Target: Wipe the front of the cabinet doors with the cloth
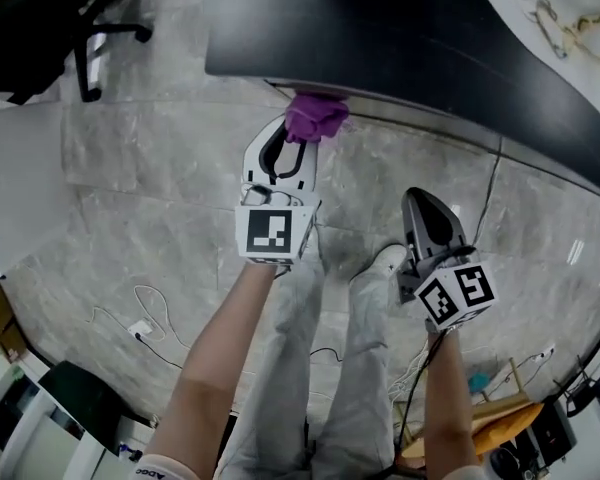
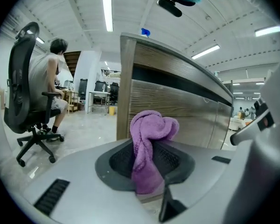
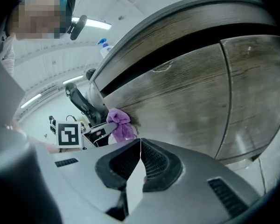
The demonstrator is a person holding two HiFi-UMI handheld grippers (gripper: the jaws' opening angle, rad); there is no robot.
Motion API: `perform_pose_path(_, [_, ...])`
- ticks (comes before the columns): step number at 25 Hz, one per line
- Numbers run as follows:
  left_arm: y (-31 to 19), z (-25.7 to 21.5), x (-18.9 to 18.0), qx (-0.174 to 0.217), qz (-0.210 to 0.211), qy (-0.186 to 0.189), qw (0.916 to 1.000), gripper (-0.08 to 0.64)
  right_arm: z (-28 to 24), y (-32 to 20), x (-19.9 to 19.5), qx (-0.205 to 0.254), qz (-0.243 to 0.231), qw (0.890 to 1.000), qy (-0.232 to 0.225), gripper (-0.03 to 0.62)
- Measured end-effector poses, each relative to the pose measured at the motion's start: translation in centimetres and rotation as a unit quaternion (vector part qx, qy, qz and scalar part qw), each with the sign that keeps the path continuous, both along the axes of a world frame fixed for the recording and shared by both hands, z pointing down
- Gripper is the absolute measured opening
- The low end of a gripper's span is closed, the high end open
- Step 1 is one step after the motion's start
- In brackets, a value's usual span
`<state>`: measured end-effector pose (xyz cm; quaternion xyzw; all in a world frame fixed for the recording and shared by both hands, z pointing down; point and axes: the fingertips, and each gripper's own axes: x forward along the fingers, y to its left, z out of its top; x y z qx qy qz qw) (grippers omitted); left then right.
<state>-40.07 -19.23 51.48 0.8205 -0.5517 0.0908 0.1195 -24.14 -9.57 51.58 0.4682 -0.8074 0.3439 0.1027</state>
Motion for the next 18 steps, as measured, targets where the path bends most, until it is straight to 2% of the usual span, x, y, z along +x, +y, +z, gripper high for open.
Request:
perform_pose_path(5, [-0.1, 0.2, -3.6, -0.001, -0.038, 0.0, 0.9993, 0.1, -0.8, -1.0, -2.5, 0.011, -0.025, 1.0, -0.002, 0.028])
perform_pose_path(9, [0.7, 0.3, -3.8, -0.002, -0.062, 0.003, 0.9981, 0.1, -1.5, -0.9, -2.6, 0.023, -0.03, 0.999, -0.016, 0.028])
perform_pose_path(13, [3.1, 1.3, 0.5, -0.012, -0.04, -0.002, 0.9991, 0.1, 0.3, 0.8, 0.1, 0.006, -0.018, 0.999, -0.029, 0.028])
perform_pose_path(18, [5.6, 3.6, 8.4, -0.034, -0.021, 0.004, 0.9992, 0.1, 1.4, 3.4, 5.9, -0.003, -0.024, 0.999, -0.027, 0.028])
